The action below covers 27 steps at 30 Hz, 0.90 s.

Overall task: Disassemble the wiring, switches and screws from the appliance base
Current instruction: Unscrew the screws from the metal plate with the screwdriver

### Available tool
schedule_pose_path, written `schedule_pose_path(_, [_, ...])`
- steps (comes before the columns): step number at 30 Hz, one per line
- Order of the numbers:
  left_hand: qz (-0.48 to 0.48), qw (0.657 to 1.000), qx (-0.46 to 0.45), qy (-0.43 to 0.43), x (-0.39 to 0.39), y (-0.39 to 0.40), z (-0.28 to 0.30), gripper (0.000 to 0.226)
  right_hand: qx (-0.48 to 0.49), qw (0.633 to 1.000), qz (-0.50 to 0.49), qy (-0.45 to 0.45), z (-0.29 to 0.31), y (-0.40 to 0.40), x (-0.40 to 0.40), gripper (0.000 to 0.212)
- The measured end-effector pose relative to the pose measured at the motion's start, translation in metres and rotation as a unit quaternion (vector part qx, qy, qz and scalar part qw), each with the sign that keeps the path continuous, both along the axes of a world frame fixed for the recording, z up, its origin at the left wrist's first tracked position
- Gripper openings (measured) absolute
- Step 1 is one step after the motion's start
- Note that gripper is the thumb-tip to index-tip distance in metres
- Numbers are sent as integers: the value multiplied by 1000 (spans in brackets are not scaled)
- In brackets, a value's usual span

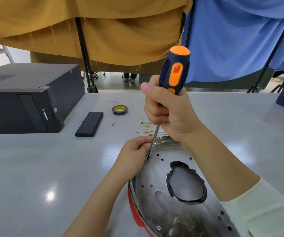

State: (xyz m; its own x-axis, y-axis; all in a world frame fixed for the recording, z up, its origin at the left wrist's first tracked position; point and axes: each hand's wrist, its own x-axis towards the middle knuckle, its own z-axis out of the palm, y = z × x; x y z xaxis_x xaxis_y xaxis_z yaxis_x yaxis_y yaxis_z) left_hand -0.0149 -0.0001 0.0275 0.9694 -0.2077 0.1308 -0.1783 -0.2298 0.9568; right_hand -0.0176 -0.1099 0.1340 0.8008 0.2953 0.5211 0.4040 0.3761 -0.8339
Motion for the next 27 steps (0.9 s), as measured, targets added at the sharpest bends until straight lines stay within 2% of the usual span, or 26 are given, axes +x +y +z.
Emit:
schedule_pose_path(2, [2, 1000, -5, 0, 0, 0, 0, 42, 5, 1000, 15, 12, 0, -3, 0, 36])
schedule_pose_path(5, [1, 1000, -20, 8, 0, 0, 0, 41, 11, 1000, -13, 11, -3, -10, 4, 29])
schedule_pose_path(7, [0, 1000, -23, 12, 0, 0, 0, 42, 2, 997, -76, -4, -4, -14, 7, 20])
schedule_pose_path(10, [2, 1000, -16, 11, 2, 0, -2, 43, -29, 971, -235, -23, -5, -15, 10, 21])
schedule_pose_path(12, [5, 1000, -12, 13, 3, -1, -3, 41, -46, 958, -284, -12, -4, -13, 10, 17])
schedule_pose_path(15, [9, 1000, -12, 14, 3, -1, -3, 41, -61, 962, -266, -8, 0, -4, 8, 17])
schedule_pose_path(18, [5, 1000, -14, 15, 2, 0, -2, 42, 1, 967, -254, -1, 1, 3, 6, 30])
schedule_pose_path(20, [5, 1000, -12, 16, 2, 0, -2, 41, 19, 988, -154, 10, 3, 4, 5, 38])
schedule_pose_path(22, [6, 1000, -8, 14, 2, 0, -1, 40, -10, 999, -34, 20, 8, 6, 5, 39])
schedule_pose_path(23, [6, 1000, -7, 14, 1, 0, 0, 40, -26, 999, -8, 20, 9, 7, 5, 37])
schedule_pose_path(27, [4, 1000, 9, 13, 0, 0, 0, 36, -60, 997, -43, -34, 3, 10, 1, 25])
